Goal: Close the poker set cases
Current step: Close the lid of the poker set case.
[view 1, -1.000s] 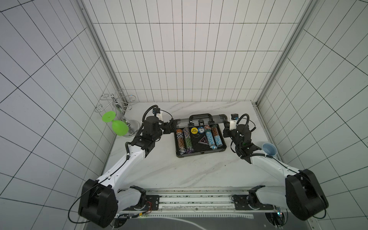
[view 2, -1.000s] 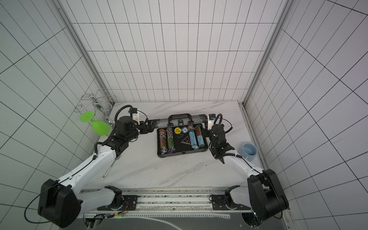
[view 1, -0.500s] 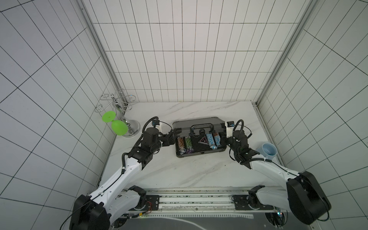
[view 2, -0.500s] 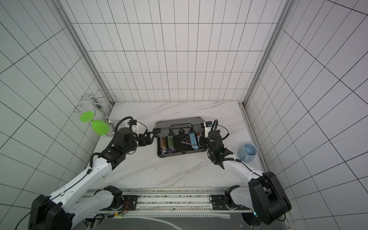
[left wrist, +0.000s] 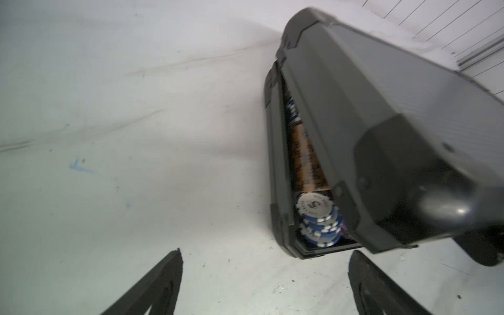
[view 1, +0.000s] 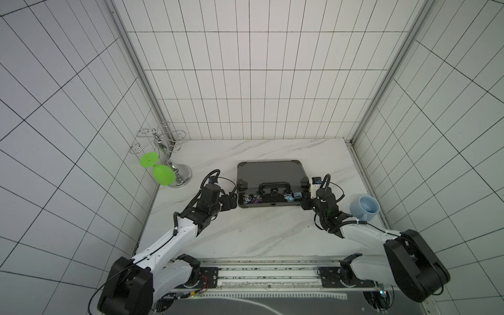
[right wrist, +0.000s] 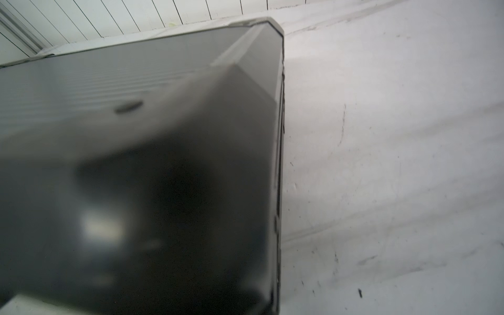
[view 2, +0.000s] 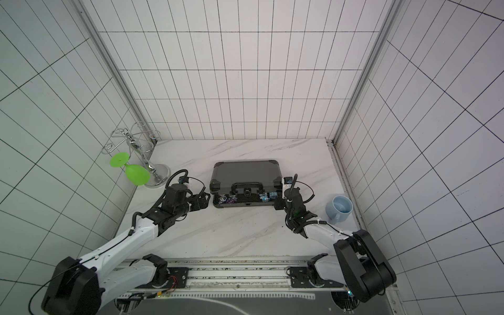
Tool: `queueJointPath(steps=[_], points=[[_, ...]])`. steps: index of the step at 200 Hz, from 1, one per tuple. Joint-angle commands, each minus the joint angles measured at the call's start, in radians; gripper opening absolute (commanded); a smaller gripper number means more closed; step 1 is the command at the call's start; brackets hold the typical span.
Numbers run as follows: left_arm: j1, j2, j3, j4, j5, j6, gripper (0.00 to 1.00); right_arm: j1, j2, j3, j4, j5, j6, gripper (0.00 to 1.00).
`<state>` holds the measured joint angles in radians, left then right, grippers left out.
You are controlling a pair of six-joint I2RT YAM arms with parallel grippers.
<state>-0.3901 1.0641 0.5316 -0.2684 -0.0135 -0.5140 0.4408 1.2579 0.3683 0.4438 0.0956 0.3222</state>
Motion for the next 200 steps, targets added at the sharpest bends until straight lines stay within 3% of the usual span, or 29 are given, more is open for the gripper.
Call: queueJointPath(steps=[1, 46, 100, 200], points=[[-0.001, -0.001, -0.015, 0.011, -0.068, -0.018, 0.94, 0.016, -0.014, -0.057, 0.05, 0.042, 0.065, 0.0], [-0.003, 0.055, -0.019, 0.065, -0.065, -0.015, 0.94, 0.027, 0.006, -0.056, 0.02, 0.035, 0.087, 0.05], [-0.004, 0.08, 0.015, 0.083, -0.067, 0.006, 0.94, 0.052, -0.008, -0.062, -0.068, 0.057, 0.14, 0.31], [-0.004, 0.013, 0.048, 0.04, -0.092, 0.021, 0.94, 0.133, -0.056, -0.059, -0.235, 0.029, 0.197, 0.48]])
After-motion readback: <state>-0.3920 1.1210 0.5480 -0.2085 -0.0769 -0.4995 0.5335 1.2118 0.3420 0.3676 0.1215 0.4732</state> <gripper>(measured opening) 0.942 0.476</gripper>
